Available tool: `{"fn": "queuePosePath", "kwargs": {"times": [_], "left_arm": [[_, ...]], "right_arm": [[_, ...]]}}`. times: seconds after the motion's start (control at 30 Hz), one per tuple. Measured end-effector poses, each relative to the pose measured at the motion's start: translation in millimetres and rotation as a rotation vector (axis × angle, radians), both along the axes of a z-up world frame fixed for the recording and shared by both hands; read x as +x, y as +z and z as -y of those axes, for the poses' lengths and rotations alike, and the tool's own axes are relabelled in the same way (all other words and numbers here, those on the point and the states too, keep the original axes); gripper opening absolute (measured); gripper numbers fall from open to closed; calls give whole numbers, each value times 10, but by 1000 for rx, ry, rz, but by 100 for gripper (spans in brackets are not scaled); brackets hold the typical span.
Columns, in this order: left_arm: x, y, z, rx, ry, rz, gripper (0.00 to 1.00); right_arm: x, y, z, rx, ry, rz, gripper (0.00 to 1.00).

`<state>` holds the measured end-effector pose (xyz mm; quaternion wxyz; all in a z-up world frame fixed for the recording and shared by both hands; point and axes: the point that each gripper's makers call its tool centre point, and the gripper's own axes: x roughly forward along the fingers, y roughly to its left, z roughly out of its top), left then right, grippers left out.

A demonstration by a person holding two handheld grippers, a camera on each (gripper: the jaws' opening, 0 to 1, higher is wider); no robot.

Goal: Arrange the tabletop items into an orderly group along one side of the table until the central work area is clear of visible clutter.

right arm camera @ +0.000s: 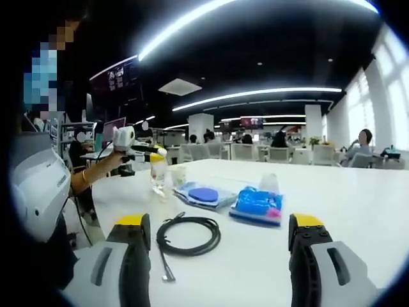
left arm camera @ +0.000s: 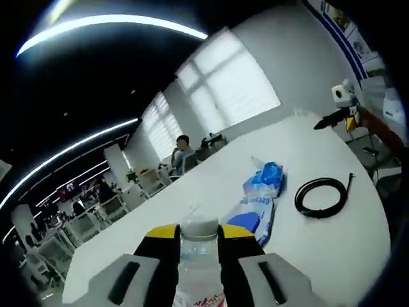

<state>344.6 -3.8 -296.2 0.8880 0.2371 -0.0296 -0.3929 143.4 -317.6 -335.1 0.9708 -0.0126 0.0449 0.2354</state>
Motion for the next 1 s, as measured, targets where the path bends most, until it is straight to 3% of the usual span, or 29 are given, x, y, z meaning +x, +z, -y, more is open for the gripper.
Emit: {"fn": "queuePosePath", "kwargs": {"times": [0.13, 0.33, 0.37, 0.67, 1.0], "left_arm": [[64, 71, -184, -67, 51, -9, 21], [90, 90, -240, -106, 59, -27, 21], [109, 104, -306, -148, 63, -35, 21], [151, 141, -516, -284, 87, -62, 21], [177, 155, -702, -345, 120, -76, 21]], "right_arm": [[12, 20, -18, 9, 5, 5, 86], [18, 24, -41, 10, 11, 6, 87], [20, 24, -46, 10, 12, 6, 87], [-76, -5, -90, 46, 55, -3, 88], [-103, 1, -25, 65, 43, -6, 89]]}}
